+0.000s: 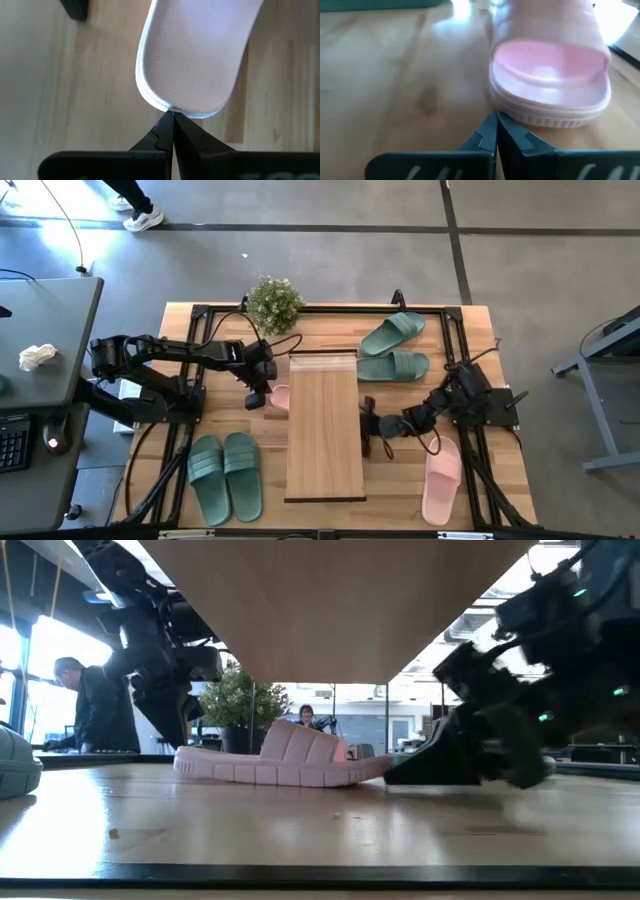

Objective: Pick and place slides into the shelf
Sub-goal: Put the left pink slide under the shelf

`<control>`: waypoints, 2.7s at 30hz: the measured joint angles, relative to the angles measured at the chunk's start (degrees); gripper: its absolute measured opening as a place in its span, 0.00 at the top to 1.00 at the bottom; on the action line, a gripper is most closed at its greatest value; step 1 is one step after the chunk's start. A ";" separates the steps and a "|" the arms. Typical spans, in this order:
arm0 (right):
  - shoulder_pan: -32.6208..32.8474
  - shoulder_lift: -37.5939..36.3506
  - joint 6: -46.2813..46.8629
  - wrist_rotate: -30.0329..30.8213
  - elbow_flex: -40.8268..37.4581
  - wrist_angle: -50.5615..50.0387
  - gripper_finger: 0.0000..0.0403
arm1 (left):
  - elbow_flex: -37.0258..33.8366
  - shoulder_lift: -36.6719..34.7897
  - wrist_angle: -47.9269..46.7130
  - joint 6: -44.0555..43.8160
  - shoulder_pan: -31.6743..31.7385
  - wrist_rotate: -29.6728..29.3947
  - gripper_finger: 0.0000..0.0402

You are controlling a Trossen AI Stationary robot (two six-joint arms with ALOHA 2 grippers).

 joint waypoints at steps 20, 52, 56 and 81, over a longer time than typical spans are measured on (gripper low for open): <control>-0.83 1.38 10.98 12.23 0.11 -2.71 1.00 | 0.05 -0.01 3.99 -1.02 -0.02 3.03 1.00; -1.71 0.92 6.02 6.45 1.95 1.22 1.00 | 0.03 -9.84 -17.48 -3.76 -0.01 -9.74 1.00; -1.73 0.92 6.21 7.18 1.92 1.19 1.00 | 0.03 -9.83 -16.33 -4.15 0.00 -8.61 1.00; -1.99 0.94 9.62 8.41 1.92 -0.97 1.00 | 0.07 1.53 4.11 -4.74 -10.20 -8.07 1.00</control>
